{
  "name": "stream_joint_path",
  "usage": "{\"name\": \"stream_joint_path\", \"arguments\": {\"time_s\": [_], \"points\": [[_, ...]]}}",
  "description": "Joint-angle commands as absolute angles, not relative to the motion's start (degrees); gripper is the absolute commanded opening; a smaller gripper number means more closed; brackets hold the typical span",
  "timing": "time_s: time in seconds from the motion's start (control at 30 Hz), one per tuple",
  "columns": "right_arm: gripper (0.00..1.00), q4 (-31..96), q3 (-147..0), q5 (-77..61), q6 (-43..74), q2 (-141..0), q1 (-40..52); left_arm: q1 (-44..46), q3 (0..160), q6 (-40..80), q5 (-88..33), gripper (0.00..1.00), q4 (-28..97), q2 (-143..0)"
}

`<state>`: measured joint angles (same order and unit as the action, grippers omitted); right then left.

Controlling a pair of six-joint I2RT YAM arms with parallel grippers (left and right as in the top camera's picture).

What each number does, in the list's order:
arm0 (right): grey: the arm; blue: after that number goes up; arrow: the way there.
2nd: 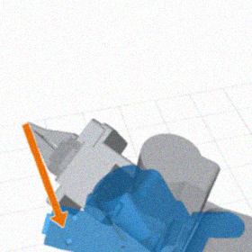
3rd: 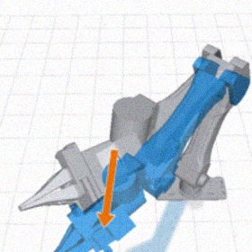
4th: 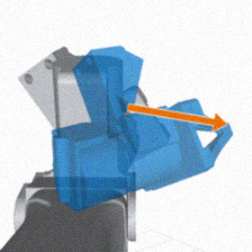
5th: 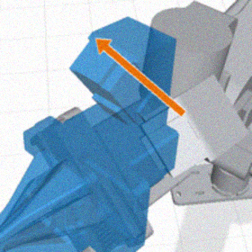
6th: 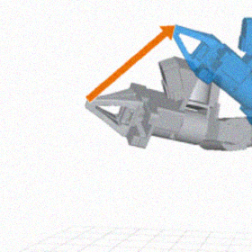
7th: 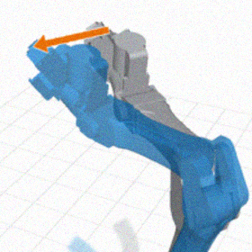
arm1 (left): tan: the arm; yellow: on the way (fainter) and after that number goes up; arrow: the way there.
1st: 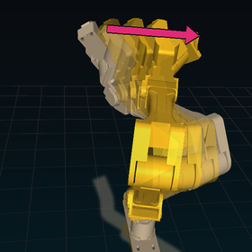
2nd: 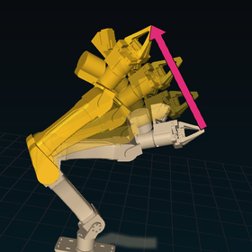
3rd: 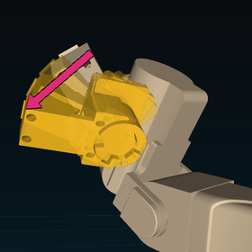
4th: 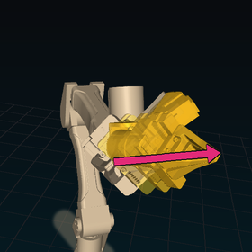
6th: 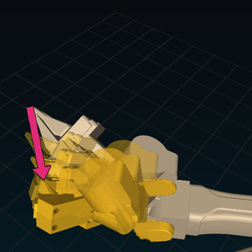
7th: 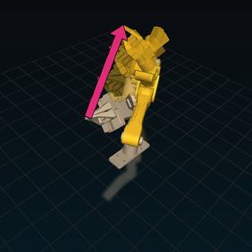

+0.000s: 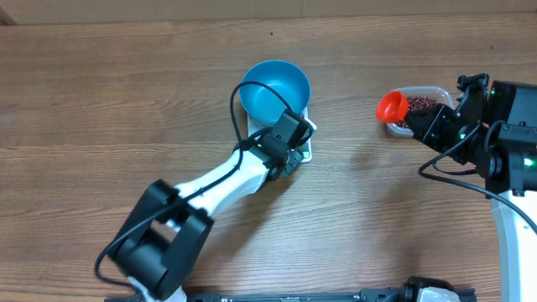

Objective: Scoop item into bowl and weigh 150g on scale

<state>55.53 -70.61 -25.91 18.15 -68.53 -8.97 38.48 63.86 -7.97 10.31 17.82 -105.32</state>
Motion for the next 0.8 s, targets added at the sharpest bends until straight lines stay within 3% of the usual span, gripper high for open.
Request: {"name": "stream_joint_path", "arguments": {"time_s": [0.0,0.6,0.77], "points": [[0.04,55.2,-72.1,-25.5,17.9,-68.2,-9.1,38.3,64.6,-9.1,10.5,0.04,19.0,-98.4],[0.04,55.5,-72.1,-25.5,17.9,-68.2,-9.1,38.3,64.6,-2.0,4.5,0.04,26.4,-83.2],[0.04,56.0,-72.1,-25.5,17.9,-68.2,-9.1,38.3,64.6,5.3,4.3,0.15,27.9,-83.2]]}}
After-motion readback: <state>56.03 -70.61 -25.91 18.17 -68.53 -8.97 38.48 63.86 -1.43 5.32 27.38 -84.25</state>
